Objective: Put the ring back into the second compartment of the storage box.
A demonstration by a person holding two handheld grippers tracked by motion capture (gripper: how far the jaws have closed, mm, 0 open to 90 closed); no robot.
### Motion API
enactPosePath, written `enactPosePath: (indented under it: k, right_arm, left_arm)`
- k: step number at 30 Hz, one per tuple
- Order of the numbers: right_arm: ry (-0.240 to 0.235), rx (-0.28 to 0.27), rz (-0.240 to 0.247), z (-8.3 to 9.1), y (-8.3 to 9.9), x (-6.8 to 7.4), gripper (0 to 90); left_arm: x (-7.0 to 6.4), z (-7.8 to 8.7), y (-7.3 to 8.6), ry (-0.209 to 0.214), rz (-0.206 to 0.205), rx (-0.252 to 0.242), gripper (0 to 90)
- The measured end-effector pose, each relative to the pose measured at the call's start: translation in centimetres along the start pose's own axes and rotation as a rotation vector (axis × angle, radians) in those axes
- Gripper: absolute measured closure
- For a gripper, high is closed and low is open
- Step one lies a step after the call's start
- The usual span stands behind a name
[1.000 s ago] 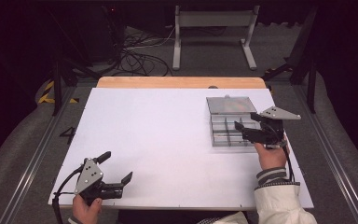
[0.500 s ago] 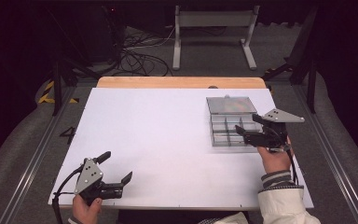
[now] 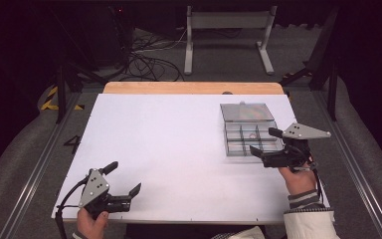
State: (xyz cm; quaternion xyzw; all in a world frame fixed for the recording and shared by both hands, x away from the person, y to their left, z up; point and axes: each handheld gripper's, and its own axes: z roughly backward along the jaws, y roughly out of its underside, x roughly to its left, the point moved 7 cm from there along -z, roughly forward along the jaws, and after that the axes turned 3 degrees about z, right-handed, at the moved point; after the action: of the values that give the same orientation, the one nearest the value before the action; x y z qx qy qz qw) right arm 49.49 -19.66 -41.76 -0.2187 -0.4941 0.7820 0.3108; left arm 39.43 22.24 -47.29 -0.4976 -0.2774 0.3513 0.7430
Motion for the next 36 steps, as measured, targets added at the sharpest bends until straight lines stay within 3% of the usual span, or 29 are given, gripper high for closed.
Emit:
enactPosePath:
  k: [15, 36]
  right_arm:
    - [-0.1, -0.013, 0.041, 0.7, 1.3, 2.8, 5.8]
    - [-0.19, 0.016, 0.053, 0.2, 5.3, 4.8, 3.9]
  left_arm:
    - [0.0, 0.0, 0.0, 0.002, 0.002, 0.0, 4.5]
    - [-0.1, 0.0, 0.0, 0.0, -0.001, 0.0, 4.5]
